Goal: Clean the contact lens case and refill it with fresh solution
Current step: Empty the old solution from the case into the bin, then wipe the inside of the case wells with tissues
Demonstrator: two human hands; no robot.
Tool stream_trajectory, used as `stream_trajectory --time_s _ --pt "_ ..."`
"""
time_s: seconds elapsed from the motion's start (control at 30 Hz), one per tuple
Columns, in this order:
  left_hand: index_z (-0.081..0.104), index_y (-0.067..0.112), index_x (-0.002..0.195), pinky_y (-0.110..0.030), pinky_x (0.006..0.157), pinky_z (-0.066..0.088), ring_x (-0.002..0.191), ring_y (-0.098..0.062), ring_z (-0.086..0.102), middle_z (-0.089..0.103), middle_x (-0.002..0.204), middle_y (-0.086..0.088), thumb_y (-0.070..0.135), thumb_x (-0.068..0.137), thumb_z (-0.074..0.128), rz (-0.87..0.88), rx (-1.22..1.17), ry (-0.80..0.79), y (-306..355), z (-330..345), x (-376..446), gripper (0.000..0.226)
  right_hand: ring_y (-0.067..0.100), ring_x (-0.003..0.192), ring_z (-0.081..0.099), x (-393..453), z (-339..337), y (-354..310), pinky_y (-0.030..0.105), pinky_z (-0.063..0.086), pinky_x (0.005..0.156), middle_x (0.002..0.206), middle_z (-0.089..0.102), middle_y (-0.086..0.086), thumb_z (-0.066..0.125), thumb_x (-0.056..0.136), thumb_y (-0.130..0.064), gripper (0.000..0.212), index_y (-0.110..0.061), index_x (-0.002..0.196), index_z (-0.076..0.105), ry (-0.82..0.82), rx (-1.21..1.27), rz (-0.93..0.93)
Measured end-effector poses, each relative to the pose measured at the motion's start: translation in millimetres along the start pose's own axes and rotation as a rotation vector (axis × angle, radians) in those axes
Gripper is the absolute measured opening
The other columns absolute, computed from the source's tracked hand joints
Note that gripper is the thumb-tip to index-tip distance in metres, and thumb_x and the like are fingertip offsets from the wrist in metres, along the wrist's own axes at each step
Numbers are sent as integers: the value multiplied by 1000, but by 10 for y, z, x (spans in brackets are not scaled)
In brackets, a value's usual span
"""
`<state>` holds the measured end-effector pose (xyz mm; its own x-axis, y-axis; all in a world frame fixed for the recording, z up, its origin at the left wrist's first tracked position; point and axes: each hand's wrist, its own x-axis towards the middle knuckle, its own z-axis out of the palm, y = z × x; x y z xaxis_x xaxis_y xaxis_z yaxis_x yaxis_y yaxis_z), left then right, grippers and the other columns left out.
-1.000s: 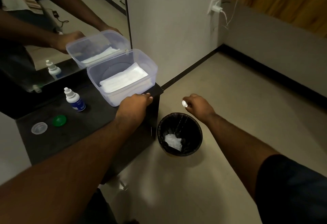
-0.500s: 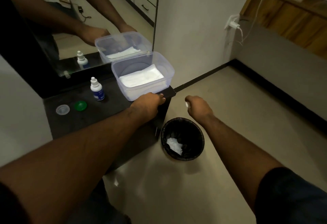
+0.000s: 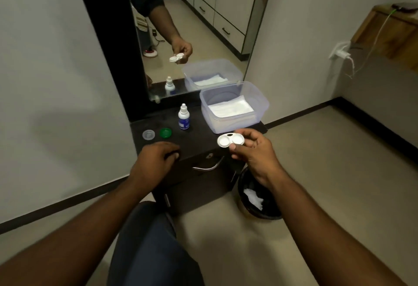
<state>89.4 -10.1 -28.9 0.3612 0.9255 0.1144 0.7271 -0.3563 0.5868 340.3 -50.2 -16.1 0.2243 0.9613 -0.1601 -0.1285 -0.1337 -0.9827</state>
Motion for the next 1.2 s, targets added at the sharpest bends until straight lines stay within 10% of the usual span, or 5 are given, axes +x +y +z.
stream_trajectory --time_s 0.5,0.87,1.2 --pt "63 17 125 -36 90 51 100 -20 63 67 114 -4 25 73 78 -203 -110 69 -284 -153 -68 54 14 94 64 355 1149 292 28 51 88 102 67 2 84 66 -10 49 -12 112 69 -159 -492 -119" --pt "67 16 113 -28 76 48 92 -18 59 67 105 -4 30 76 77 -214 23 23 -325 -123 35 41 9 94 54 379 1194 210 19 40 84 106 56 -2 83 69 -18 57 -13 123 63 -256 -904 -209" --pt "71 23 110 -30 74 50 92 -17 61 69 104 -2 38 75 77 -274 54 -24 -308 -94 147 38 6 77 65 599 624 -778 16 50 61 88 71 -3 72 82 -13 16 -13 98 73 -40 -698 -334"
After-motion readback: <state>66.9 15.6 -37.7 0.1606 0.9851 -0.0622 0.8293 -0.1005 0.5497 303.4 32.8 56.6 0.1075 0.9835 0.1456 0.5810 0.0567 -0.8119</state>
